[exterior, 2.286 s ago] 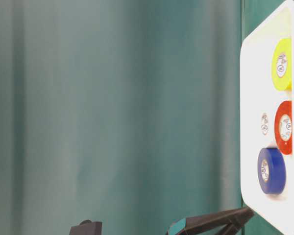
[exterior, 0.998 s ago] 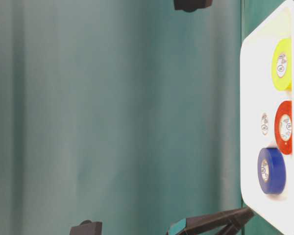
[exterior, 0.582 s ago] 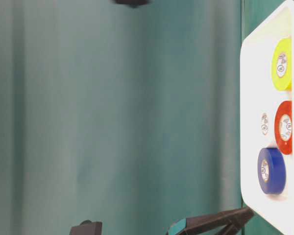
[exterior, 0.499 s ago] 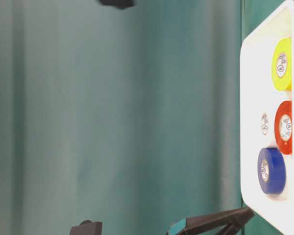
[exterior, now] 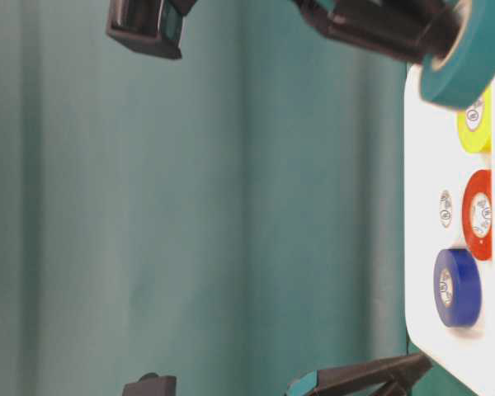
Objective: Put the tape alternately from left to right into the white case.
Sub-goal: 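Lift the teal roll and carry it into the tray's top right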
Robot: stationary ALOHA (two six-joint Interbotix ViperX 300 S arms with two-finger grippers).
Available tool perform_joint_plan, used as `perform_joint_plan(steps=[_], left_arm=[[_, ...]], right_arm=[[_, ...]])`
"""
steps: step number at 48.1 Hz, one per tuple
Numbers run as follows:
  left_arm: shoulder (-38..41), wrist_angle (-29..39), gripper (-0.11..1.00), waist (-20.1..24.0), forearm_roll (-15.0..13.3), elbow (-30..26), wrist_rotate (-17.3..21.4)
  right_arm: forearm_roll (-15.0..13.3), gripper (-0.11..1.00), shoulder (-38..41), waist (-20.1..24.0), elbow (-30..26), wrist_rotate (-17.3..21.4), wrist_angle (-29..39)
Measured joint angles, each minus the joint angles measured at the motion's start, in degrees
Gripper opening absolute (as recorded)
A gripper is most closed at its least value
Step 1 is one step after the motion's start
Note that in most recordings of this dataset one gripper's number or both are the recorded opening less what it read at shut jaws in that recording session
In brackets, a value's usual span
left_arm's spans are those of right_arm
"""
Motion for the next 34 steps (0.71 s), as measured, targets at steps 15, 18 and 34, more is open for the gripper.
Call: perform_joint_plan(steps=[15, 18, 34], left_arm=[[0.00, 0.00, 0.74, -0.09, -0.09, 0.00, 0.00], [0.00, 0.00, 0.74, -0.09, -0.09, 0.00, 0.00], [0.00, 0.00, 0.74, -0.09, 0.00, 0.00, 0.00]], right_arm=[[-5.62, 0.27, 1.32, -12.22, -0.26, 0.00, -0.62], [-6.68, 0.27, 1.85, -14.33, -0.35, -0.09, -1.67], [-7.73, 0.27, 5.98, -23.20, -2.20, -0.09, -8.44]])
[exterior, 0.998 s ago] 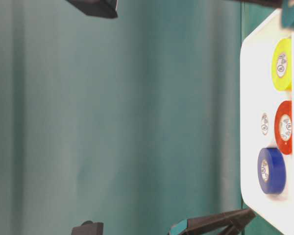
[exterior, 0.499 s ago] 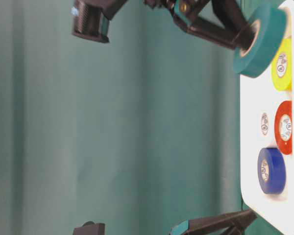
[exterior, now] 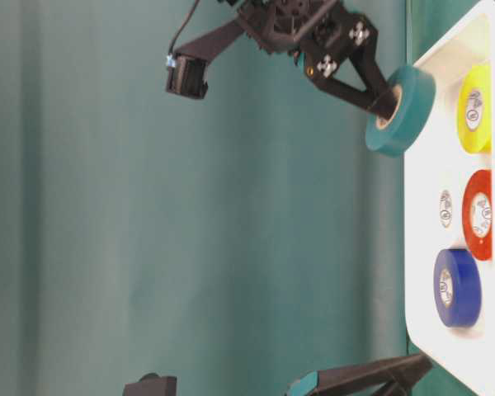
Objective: Put the tape alternately from left to right into the white case.
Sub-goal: 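Lift the teal roll and carry it into the tray's top right, then lower the teal roll into the tray and open the right gripper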
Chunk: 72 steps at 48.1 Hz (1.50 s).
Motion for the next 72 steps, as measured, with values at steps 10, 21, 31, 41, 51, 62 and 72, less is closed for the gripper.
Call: perform_joint_plan(steps=[10, 21, 31, 41, 51, 62, 72], left_arm=[[0.53, -0.70, 0.74, 0.09, 0.00, 0.00, 0.00], [1.67, -0.79, 0.74, 0.00, 0.00, 0.00, 0.00], [1.76, -0.79, 0.74, 0.09, -0.09, 0.00, 0.00], [1.76, -0.88, 0.74, 0.00, 0.00, 0.00, 0.00], [1.76, -0.88, 0.74, 0.09, 0.00, 0.00, 0.00], [1.76, -0.88, 0.74, 0.00, -0.09, 0.00, 0.00], [1.67, -0.88, 0.74, 0.00, -0.09, 0.00, 0.00]], right_arm=[[-0.44, 0.27, 4.48, -4.57, -2.72, -0.70, -0.97], [-1.14, 0.27, 9.49, -8.53, -5.98, -0.97, -1.05], [-1.49, 0.27, 12.04, -9.84, -7.65, -0.97, -0.97], [-3.08, 0.27, 12.48, -10.11, -7.73, -0.97, -0.70], [-3.25, 0.27, 12.48, -10.11, -7.73, -0.88, 1.05], [-3.34, 0.64, 12.48, -10.11, -7.73, -0.88, 2.20], [-3.34, 0.85, 12.48, -10.11, -7.73, -0.88, 2.20]])
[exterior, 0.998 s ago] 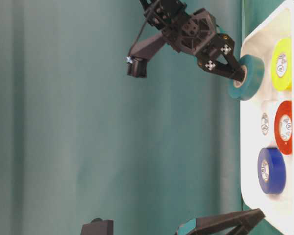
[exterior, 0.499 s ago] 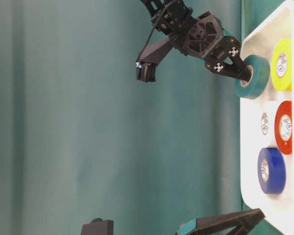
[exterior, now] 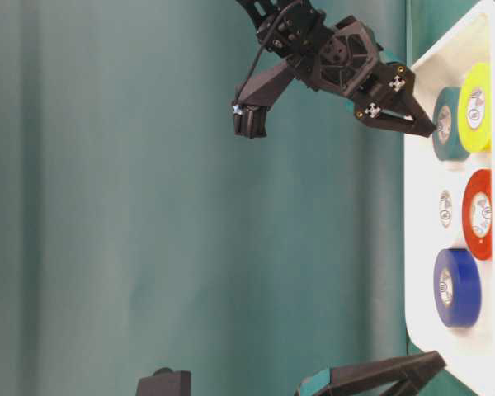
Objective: Put the tape alternately from left to right into the white case.
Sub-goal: 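Lower the teal roll into the tray and open the right gripper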
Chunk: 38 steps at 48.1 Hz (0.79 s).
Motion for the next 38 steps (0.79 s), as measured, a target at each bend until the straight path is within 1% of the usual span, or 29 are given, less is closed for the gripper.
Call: perform_joint_plan(steps=[16, 22, 28, 38], left_arm=[[0.09, 0.00, 0.74, 0.00, 0.00, 0.00, 0.00], [0.09, 0.00, 0.74, 0.09, 0.00, 0.00, 0.00], [0.09, 0.00, 0.74, 0.00, 0.00, 0.00, 0.00], [0.09, 0.00, 0.74, 0.00, 0.00, 0.00, 0.00]], right_arm=[[-0.09, 0.85, 0.00, 0.00, 0.00, 0.00, 0.00], [0.00, 0.85, -1.14, 0.44, 0.18, 0.00, 0.00], [-0.09, 0.85, -3.96, 1.58, 1.23, 0.00, -0.09], [-0.09, 0.85, -8.88, 5.89, 4.22, 0.00, -0.44]])
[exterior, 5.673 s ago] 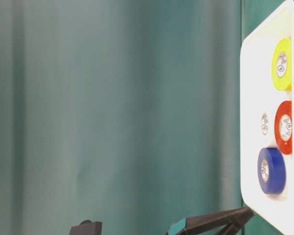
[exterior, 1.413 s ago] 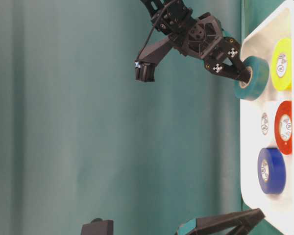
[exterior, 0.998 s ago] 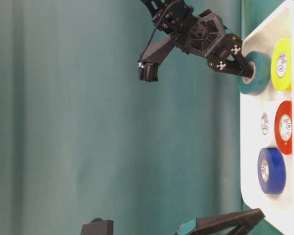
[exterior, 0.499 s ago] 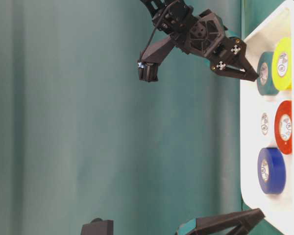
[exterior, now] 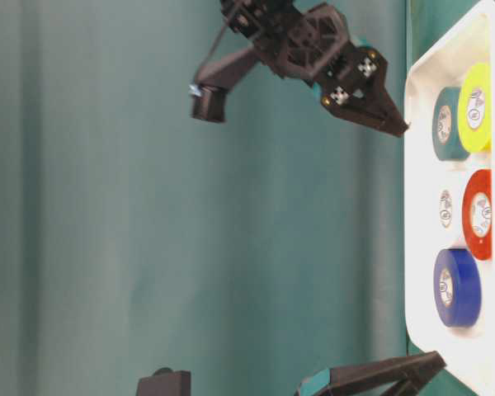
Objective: Put the tape alternately from left to right into the white case.
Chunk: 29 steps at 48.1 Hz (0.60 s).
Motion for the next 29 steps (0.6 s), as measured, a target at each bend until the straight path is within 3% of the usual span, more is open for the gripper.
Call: perform_joint_plan(steps=[18, 29], left_arm=[[0.00, 0.00, 0.74, 0.00, 0.00, 0.00, 0.00], [0.00, 0.00, 0.73, 0.00, 0.09, 0.00, 0.00]], right_arm=[[0.00, 0.85, -8.88, 8.09, 7.12, 0.00, -8.35], [0.00, 0.85, -13.27, 8.96, 11.43, 0.00, -11.51]])
